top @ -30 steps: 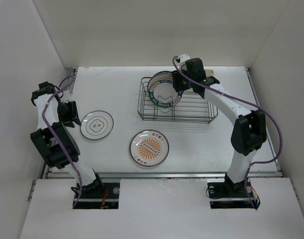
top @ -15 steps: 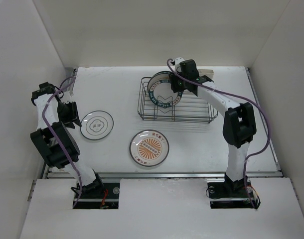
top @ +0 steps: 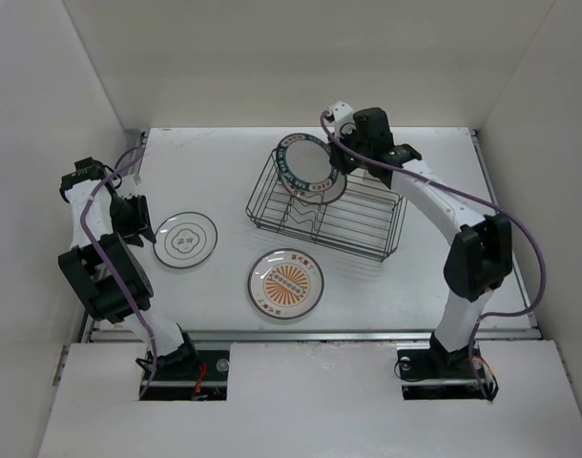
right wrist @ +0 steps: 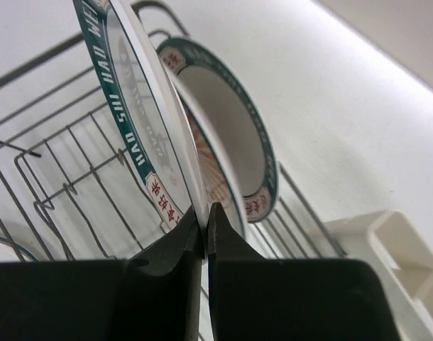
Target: Unload the plates from the dish rack
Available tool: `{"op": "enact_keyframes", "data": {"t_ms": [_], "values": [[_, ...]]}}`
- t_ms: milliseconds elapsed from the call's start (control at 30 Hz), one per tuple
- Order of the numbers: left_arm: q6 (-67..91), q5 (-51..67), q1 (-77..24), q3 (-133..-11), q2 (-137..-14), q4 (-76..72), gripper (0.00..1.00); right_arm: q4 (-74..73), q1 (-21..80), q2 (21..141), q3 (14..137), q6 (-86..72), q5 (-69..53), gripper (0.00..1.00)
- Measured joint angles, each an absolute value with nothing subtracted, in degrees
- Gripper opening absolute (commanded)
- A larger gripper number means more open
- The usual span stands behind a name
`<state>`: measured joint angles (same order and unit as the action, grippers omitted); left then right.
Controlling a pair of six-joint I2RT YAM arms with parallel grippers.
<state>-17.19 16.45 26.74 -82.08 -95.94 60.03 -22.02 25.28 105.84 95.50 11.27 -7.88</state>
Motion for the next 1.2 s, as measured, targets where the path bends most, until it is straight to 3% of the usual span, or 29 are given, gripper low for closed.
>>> {"op": "enact_keyframes", "data": {"t_ms": [233,467,767,1100,1167,1200], "values": [[-17.8,16.95,26.52,-82.08,-95.66,60.62,0.35,-22.15,24.6,94.83,94.76,11.77,-4.82,0.0],[-21.89,24.14,23.44,-83.33,-91.98,65.28,0.59,-21.23,25.43,88.58,93.91,8.23,-8.73,0.0],[-27.33,35.09,9.39,-88.55,-82.98,69.32,0.73,-18.5,39.09,96.38,90.19,0.43,-17.87,0.0],[-25.82,31.79,7.11,-86.85,-83.99,66.26,0.73,-15.2,43.33,102.48,89.89,-4.47,-24.99,0.0],[-25.61,31.42,7.11,-85.69,-84.68,65.65,0.69,-13.47,43.44,102.48,89.89,-5.26,-26.39,0.0],[-25.5,31.42,7.11,-85.17,-84.99,65.41,0.59,-12.73,43.44,102.61,89.89,-5.67,-27.09,0.0]]}}
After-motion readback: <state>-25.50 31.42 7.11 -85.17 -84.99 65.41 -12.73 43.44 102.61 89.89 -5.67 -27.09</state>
